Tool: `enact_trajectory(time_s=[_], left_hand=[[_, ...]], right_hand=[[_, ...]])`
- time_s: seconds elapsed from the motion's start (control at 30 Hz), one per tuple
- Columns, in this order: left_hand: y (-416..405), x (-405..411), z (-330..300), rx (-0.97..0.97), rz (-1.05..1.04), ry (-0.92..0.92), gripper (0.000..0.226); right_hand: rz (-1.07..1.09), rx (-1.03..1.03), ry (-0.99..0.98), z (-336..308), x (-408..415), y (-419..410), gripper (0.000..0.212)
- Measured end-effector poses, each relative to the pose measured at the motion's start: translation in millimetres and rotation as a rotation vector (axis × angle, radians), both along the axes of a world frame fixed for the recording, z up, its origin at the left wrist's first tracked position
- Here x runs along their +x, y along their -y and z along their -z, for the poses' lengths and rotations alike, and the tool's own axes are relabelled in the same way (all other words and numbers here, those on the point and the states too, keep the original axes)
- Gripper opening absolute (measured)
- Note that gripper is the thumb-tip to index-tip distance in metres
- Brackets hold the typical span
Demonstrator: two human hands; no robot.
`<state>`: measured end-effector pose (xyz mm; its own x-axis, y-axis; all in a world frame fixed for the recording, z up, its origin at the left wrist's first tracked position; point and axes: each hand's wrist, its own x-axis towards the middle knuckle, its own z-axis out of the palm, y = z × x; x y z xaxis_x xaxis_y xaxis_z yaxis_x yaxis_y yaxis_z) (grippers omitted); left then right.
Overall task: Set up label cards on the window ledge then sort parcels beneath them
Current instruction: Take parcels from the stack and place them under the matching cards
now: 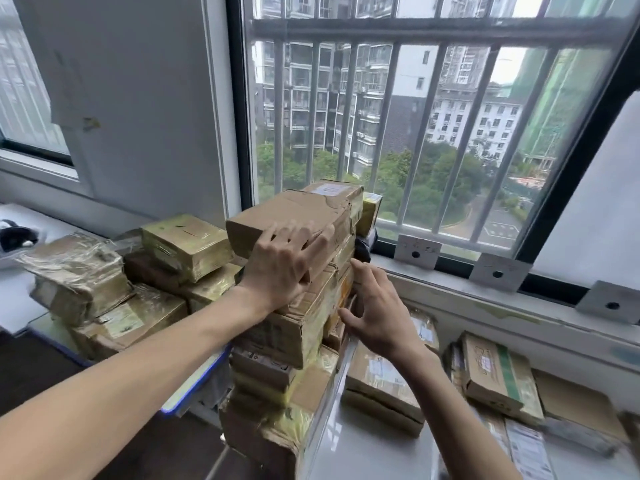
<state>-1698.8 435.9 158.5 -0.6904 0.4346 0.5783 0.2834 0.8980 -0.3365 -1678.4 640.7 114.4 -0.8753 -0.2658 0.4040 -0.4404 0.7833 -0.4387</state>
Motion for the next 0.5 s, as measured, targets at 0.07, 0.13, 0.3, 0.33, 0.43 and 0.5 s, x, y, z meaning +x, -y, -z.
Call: enact_trajectory(time_s=[0.07, 0.13, 0.3, 0.33, 0.43, 0.5], left_hand=[[5.7, 10.0, -13.9, 0.024, 0.112, -0.048, 0.116], [16.5, 21.7, -31.6, 0.025, 0.255, -0.061, 0.114], [54.0, 50.6, -68.2, 0.011, 0.461, 0.137, 0.102], [59.9, 57.1, -71.2, 0.036, 0.471, 0.165, 0.1], [71.2, 77.6, -72.3, 0.18, 0.482, 0.171, 0.095], [75.7, 92.4, -69.8, 0.284, 0.49, 0.158, 0.098]], right_hand=[[-0.001, -0.027, -0.003, -4.2, 1.3, -2.4, 0.093], [0.0, -0.095, -0.046, -12.7, 1.7, -4.9, 0.104], [0.068, -0.067, -0.397, -47.1, 4.2, -15.8, 0.123], [0.044, -0.023, -0.434, -55.2, 7.2, -17.2, 0.116], [-0.09, 0.031, -0.436, -74.6, 22.1, -20.6, 0.093], [-0.171, -0.041, -0.33, -83.6, 38.8, -23.0, 0.09]])
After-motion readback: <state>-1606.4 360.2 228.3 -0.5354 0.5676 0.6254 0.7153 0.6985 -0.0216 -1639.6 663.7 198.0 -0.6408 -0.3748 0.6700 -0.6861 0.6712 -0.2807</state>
